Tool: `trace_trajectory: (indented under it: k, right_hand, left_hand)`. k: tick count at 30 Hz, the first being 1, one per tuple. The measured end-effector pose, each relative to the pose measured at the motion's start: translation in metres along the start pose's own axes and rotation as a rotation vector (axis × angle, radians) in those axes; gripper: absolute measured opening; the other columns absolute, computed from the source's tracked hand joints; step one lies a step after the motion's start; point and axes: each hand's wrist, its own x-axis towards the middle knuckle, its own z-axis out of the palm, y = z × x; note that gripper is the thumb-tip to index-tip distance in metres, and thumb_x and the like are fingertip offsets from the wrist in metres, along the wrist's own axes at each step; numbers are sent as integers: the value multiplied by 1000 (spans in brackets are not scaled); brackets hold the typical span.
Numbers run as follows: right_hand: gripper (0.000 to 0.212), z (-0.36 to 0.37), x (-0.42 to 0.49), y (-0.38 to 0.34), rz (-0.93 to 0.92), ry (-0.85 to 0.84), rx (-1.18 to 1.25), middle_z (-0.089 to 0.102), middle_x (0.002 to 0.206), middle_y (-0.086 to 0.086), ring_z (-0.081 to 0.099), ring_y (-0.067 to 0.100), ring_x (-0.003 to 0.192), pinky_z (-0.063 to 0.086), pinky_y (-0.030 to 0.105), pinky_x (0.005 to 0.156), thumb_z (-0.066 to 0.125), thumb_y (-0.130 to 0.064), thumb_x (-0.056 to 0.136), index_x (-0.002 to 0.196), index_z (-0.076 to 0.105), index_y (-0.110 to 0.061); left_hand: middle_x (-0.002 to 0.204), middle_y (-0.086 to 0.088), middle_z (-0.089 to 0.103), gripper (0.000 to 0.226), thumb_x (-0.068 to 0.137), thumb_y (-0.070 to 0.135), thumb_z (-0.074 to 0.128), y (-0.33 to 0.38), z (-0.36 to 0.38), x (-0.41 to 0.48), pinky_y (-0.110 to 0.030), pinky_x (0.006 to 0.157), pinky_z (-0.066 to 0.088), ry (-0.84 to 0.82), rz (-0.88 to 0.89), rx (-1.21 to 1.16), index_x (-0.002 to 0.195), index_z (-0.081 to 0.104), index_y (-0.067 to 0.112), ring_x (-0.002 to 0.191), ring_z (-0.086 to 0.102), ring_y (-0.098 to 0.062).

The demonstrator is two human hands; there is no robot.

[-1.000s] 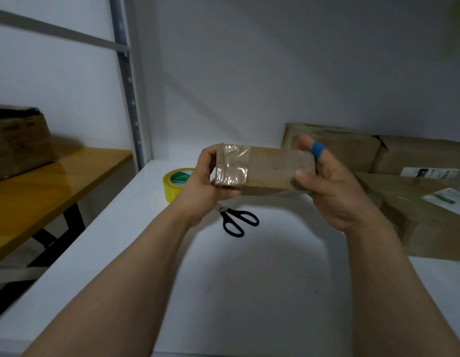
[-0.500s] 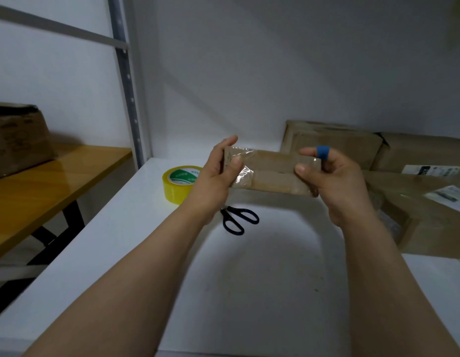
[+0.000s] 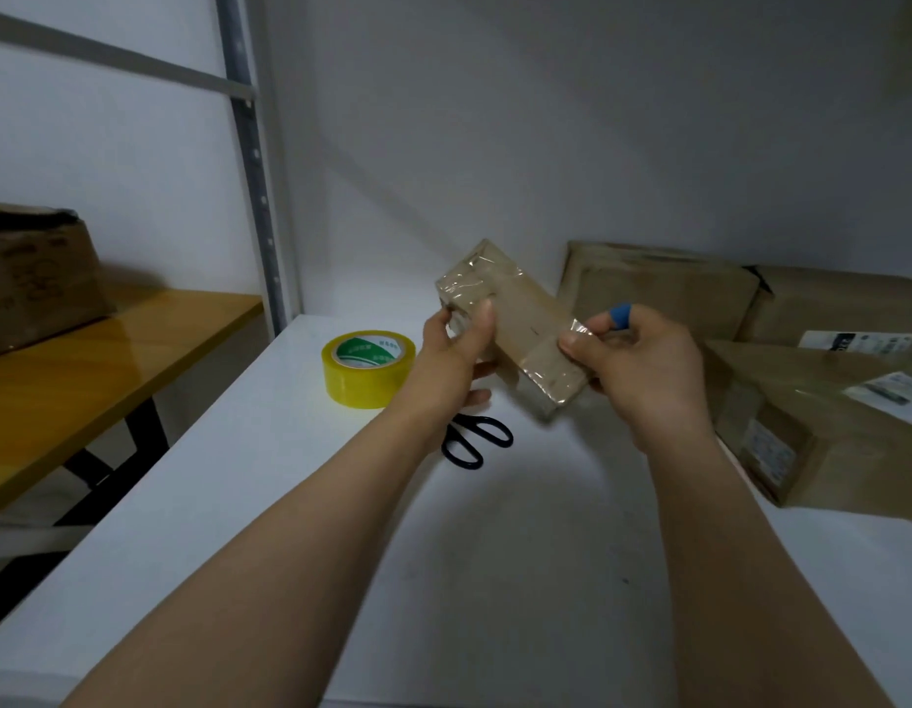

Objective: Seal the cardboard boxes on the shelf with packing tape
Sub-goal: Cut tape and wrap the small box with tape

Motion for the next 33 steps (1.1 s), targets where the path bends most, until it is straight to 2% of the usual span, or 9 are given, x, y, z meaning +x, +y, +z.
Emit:
trace_trajectory:
  k: [3,7,11,15,18,20,23,29,33]
  right_hand:
    - [26,-2,-3,-4,-22,-69,-38,74,76,0,68,12,66,61,48,80,89,-24,74,85,66,-19]
    - [24,-3,-8,-11,-62,-86,-136,73,79,2,71,18,75,60,45,77,87,-25,76,83,64,-23]
    - [16,-8,-13,-17,-120,6,-223,72,82,-11,68,8,75,49,29,67,79,-26,82,84,64,-28]
    - [19,-5,-12,-10,-118,15,-300,70,85,-16,68,14,84,54,39,81,76,-26,84,79,59,-34]
    - [17,-2,-12,-7,-131,-15,-378,66,84,-19,65,14,87,51,35,77,75,-28,86,85,59,-35]
    - [16,2,-13,-5,-150,-43,-427,64,84,-17,62,13,86,47,32,73,74,-27,88,91,60,-33]
    - [13,12,-15,0,-172,-48,-563,67,92,-5,58,19,84,46,34,69,70,-27,90,96,59,-30]
    - [20,24,-16,11,-124,-74,-746,69,112,3,61,26,97,40,31,70,65,-28,91,109,58,-30]
    - [21,25,-17,10,-137,-111,-787,68,117,3,61,26,99,43,33,71,59,-24,95,115,55,-28]
  left_hand:
    - [125,6,57,57,99,55,52,11,1,8,-39,78,63,121,-35,-102,149,30,38,98,72,-25]
    - [120,-11,66,30,103,38,53,7,-3,15,-32,65,61,143,-11,-82,129,46,25,85,71,-27]
    - [108,-12,68,32,102,32,58,4,-3,14,-32,66,62,126,-22,-69,125,46,14,80,73,-22]
    - [102,-11,70,33,95,36,67,9,-13,10,-31,56,56,161,4,233,113,57,10,73,70,-18]
    - [103,0,71,24,92,34,63,9,-38,9,-32,79,52,346,174,824,109,68,18,95,66,-21]
    - [117,-2,67,32,91,29,59,10,-60,8,-38,93,48,422,232,981,122,65,22,111,59,-27]
    - [131,-8,57,47,89,35,61,6,-81,7,-42,98,34,329,13,1262,134,57,25,127,41,-34]
    - [114,-6,61,32,89,30,61,-9,-86,11,-38,92,23,282,7,1312,118,68,22,128,33,-30]
    - [98,-3,54,23,87,42,68,7,-83,8,-39,91,27,443,-45,1118,99,65,24,120,43,-32]
